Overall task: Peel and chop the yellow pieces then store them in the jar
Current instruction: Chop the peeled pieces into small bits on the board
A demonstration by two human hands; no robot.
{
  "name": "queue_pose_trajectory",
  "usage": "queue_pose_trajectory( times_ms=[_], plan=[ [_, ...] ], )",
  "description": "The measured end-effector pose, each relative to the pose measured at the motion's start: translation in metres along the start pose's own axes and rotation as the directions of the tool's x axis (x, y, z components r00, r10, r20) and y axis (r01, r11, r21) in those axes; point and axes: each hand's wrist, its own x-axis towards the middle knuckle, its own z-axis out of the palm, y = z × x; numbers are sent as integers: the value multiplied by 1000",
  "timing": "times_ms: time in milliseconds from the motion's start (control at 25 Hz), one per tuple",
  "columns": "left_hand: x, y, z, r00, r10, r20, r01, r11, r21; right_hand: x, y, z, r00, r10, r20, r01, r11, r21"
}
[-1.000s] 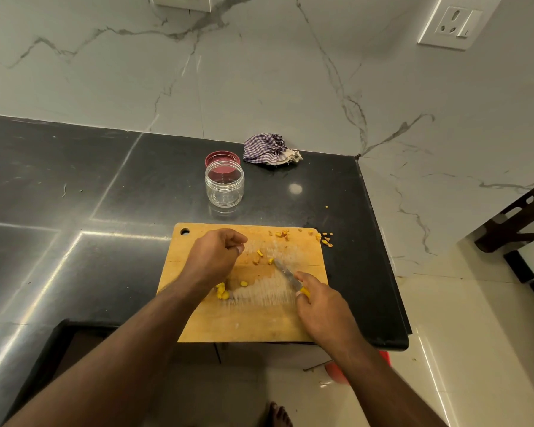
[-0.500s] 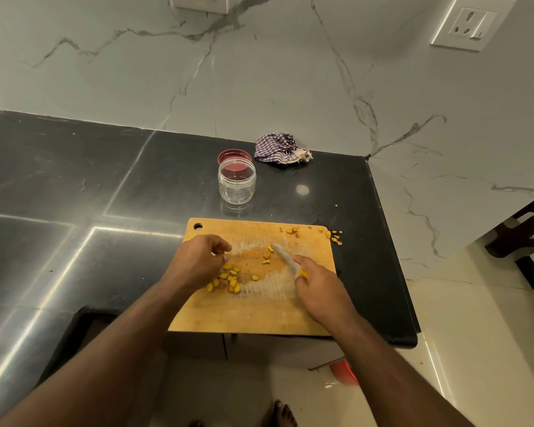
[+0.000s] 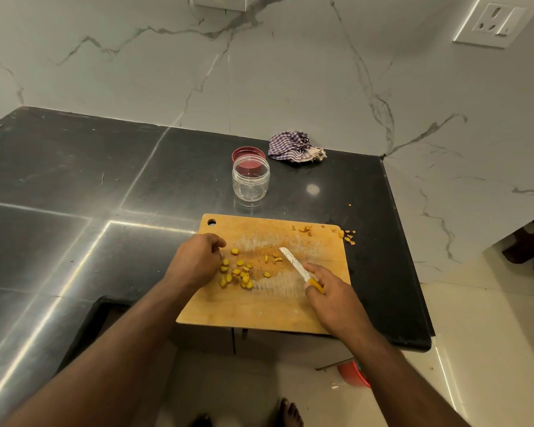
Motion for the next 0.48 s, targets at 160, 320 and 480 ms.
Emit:
queue_pose_trajectory(
  times_ms=[160,320,480],
  plan=[
    [5,10,9,999,38,25,-39,999,20,0,-2,2,1000,7,10,-7,1000,17],
    [12,18,15,998,37,51,-40,998,46,0,1,-2,1000,12,7,-12,999,50],
    [16,18,17,997,51,61,-55,996,64,-4,7,-12,1000,-4,-5,4,1000,-5]
  ],
)
